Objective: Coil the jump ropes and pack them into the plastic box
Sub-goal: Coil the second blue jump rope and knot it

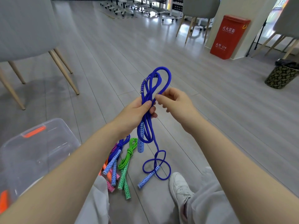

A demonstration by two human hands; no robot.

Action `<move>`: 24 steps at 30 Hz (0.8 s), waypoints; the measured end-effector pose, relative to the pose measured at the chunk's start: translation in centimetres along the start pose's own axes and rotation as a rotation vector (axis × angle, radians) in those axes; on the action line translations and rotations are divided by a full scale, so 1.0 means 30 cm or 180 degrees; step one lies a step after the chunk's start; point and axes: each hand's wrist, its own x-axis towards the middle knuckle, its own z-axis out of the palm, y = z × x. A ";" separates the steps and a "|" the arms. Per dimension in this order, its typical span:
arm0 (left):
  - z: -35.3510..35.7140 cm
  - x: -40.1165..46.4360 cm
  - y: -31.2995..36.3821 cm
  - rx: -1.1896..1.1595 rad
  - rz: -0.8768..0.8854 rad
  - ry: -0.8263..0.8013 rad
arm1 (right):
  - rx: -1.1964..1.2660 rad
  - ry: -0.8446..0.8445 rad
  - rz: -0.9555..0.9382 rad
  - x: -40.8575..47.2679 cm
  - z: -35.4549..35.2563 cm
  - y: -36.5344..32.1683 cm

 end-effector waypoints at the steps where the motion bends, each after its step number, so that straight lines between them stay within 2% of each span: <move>1: -0.002 0.001 0.006 -0.0168 -0.0013 0.0057 | 0.0089 0.0010 0.0054 0.005 0.000 0.010; 4: -0.015 0.006 0.025 -0.0843 -0.0021 0.0176 | 0.0330 0.0051 0.0403 0.020 0.001 0.043; 8: -0.037 0.014 0.038 -0.1287 -0.0002 0.0268 | -0.0207 -0.1019 0.0495 0.001 0.023 0.094; 12: -0.041 0.009 0.052 -0.1616 0.0027 0.0243 | -0.0247 -0.1398 0.0511 -0.024 0.077 0.151; 16: -0.065 0.003 0.067 -0.1871 0.0128 0.0239 | -0.0874 -0.1944 0.0585 -0.039 0.090 0.187; 20: -0.108 0.000 0.084 -0.2272 0.0250 0.0368 | -0.1996 -0.2011 0.0548 -0.030 0.061 0.259; 24: -0.191 0.009 0.089 -0.2240 0.0311 0.0776 | -0.2486 -0.2076 0.0788 -0.014 -0.026 0.309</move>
